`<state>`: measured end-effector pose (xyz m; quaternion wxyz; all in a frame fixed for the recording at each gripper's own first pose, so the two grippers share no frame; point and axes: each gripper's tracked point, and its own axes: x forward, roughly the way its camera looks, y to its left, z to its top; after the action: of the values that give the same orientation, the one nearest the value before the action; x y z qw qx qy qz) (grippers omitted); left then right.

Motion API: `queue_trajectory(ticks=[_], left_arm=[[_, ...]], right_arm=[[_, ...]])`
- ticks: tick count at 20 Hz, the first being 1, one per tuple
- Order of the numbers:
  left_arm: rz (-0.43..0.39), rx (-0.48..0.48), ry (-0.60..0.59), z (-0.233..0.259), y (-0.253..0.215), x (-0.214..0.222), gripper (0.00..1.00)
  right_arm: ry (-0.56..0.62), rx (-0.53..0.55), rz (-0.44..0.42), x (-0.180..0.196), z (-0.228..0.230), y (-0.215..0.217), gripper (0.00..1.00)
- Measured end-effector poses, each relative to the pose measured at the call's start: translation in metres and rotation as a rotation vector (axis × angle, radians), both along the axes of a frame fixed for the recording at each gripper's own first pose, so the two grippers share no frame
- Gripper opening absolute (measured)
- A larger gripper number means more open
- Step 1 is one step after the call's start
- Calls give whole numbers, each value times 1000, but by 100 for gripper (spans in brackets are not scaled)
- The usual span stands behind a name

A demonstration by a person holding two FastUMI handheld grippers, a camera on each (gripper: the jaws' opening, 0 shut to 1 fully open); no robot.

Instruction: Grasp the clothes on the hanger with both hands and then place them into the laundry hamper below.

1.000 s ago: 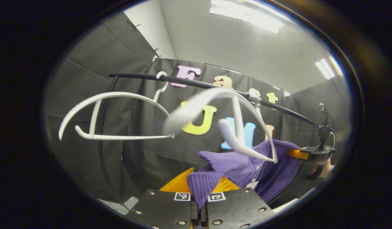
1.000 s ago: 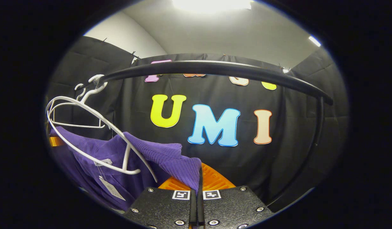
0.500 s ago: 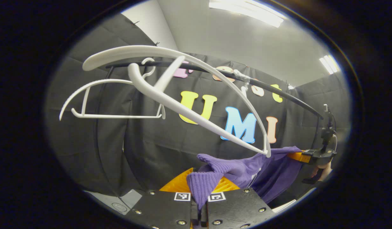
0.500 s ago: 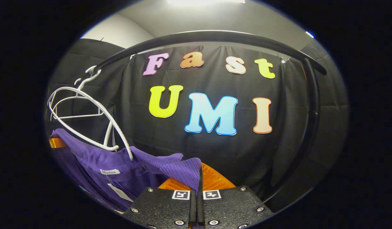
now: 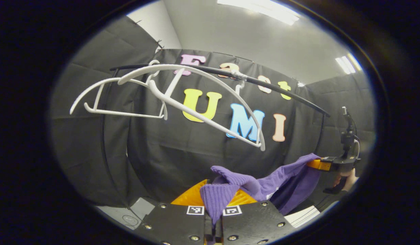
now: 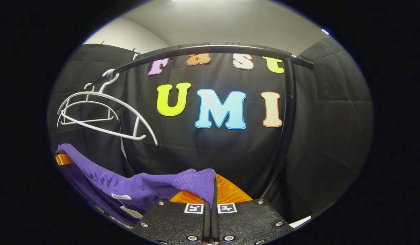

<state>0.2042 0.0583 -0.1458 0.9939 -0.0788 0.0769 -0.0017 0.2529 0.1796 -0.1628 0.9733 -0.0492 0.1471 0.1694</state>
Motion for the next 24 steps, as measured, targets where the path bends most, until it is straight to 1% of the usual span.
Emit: queue_trajectory(ticks=[1,2,4,7,9,10,11,12,13,14,16,18,19,21,22,24], left_arm=[[-30,19,15,-5,0,-7,12],[-59,31,27,-10,0,-13,8],[-127,29,43,-17,-3,-27,0],[-216,23,48,-17,-7,-69,0],[-252,22,57,-20,-12,-97,0],[-264,16,65,-24,-11,-106,12],[-279,7,76,-28,-13,-115,12],[-291,4,88,-34,-17,-122,6],[-297,9,105,-43,-18,-127,0],[-299,21,128,-55,-16,-129,4],[-294,28,171,-82,-15,-130,4],[-274,20,227,-114,-13,-129,0],[-257,24,274,-135,-10,-130,0],[-227,44,407,-185,-2,-139,0],[-226,43,451,-202,0,-141,5],[-226,57,508,-237,0,-148,5]], right_arm=[[10,3,-8,-13,-1,5,1],[21,6,-21,-26,-3,9,0],[48,8,-56,-58,-9,18,1],[68,2,-83,-125,-12,38,1],[92,-14,-75,-164,-19,51,1],[104,-9,-69,-178,-20,58,1],[118,1,-67,-192,-23,64,0],[134,10,-68,-202,-29,68,1],[158,16,-68,-211,-38,71,1],[189,19,-71,-217,-50,73,1],[265,36,-66,-229,-75,78,0],[348,39,-61,-239,-107,80,1],[403,33,-63,-243,-128,81,2],[509,34,-74,-255,-169,83,2],[547,34,-78,-264,-185,84,2],[614,16,-87,-280,-220,80,2]])
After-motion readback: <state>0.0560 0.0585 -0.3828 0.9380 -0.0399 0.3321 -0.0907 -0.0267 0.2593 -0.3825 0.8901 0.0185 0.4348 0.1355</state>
